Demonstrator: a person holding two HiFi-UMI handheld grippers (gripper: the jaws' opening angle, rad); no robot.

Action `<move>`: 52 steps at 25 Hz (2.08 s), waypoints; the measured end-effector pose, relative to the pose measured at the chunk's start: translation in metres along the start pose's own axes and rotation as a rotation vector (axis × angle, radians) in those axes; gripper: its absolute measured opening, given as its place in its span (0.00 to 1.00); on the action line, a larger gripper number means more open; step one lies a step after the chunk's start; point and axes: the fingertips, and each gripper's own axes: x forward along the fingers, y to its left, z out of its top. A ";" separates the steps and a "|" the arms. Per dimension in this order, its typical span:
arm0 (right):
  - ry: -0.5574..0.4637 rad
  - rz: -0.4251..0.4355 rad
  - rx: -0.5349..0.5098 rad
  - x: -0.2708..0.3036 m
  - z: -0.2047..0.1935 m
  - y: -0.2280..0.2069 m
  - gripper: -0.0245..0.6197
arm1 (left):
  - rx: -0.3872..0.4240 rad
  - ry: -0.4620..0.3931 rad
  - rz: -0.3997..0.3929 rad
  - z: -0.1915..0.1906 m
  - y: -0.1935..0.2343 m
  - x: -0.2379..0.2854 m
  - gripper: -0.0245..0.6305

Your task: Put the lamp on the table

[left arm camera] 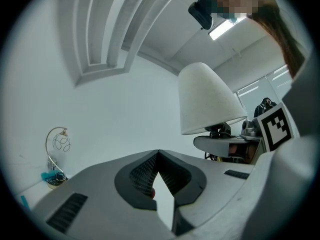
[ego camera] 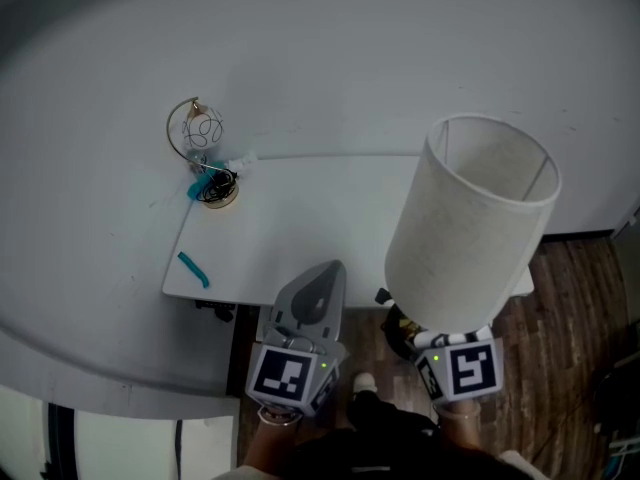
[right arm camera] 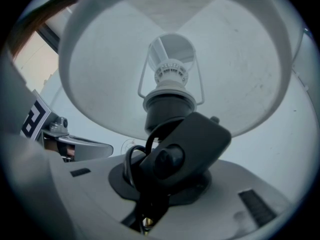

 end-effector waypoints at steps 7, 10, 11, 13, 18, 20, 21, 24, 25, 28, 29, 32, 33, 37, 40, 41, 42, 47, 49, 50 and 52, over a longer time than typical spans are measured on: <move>-0.014 0.009 0.004 0.030 -0.003 -0.012 0.16 | 0.009 -0.003 0.010 0.002 0.016 0.028 0.04; -0.014 0.011 0.006 0.042 -0.006 -0.019 0.16 | 0.010 0.000 0.010 0.000 0.021 0.041 0.04; -0.014 0.013 0.008 0.045 -0.008 -0.021 0.16 | 0.010 0.000 0.010 0.000 0.022 0.045 0.04; -0.015 0.015 0.010 0.051 -0.011 -0.025 0.16 | 0.014 -0.001 0.010 -0.002 0.024 0.054 0.04; -0.013 0.024 0.016 0.068 -0.019 -0.041 0.16 | 0.019 0.006 0.018 -0.005 0.026 0.076 0.04; -0.012 0.029 0.021 0.075 -0.022 -0.047 0.16 | 0.018 0.009 0.027 -0.006 0.029 0.084 0.04; -0.013 0.032 0.026 0.078 -0.024 -0.050 0.16 | 0.020 0.011 0.033 -0.006 0.030 0.088 0.04; -0.022 0.040 0.041 0.086 -0.029 -0.060 0.16 | 0.029 0.014 0.048 -0.010 0.031 0.098 0.04; -0.026 0.043 0.045 0.088 -0.031 -0.063 0.16 | 0.031 0.016 0.053 -0.012 0.031 0.101 0.04; -0.032 0.055 0.055 0.095 -0.034 -0.068 0.16 | 0.035 0.028 0.064 -0.016 0.032 0.106 0.04; -0.029 0.058 0.056 0.097 -0.036 -0.069 0.16 | 0.035 0.031 0.068 -0.017 0.032 0.108 0.04; -0.025 0.064 0.054 0.102 -0.039 -0.071 0.16 | 0.032 0.036 0.079 -0.017 0.036 0.111 0.04; -0.026 0.065 0.054 0.104 -0.040 -0.071 0.16 | 0.032 0.035 0.083 -0.017 0.038 0.112 0.04; -0.001 0.065 0.054 0.107 -0.046 -0.072 0.16 | 0.028 0.035 0.097 -0.019 0.043 0.115 0.04; -0.006 0.065 0.051 0.109 -0.047 -0.073 0.16 | 0.027 0.040 0.096 -0.020 0.045 0.117 0.04; -0.013 0.067 0.049 0.110 -0.047 -0.073 0.16 | 0.028 0.041 0.097 -0.021 0.046 0.118 0.04; -0.020 0.068 0.047 0.112 -0.048 -0.073 0.16 | 0.029 0.042 0.097 -0.022 0.047 0.119 0.04; -0.037 0.071 0.043 0.119 -0.049 -0.073 0.16 | 0.030 0.041 0.094 -0.024 0.050 0.125 0.04; -0.034 0.073 0.039 0.122 -0.051 -0.071 0.16 | 0.028 0.042 0.093 -0.025 0.054 0.126 0.04; -0.029 0.072 0.039 0.124 -0.053 -0.070 0.16 | 0.028 0.041 0.091 -0.026 0.057 0.127 0.04; -0.027 0.073 0.042 0.128 -0.055 -0.069 0.16 | 0.027 0.041 0.086 -0.028 0.060 0.131 0.04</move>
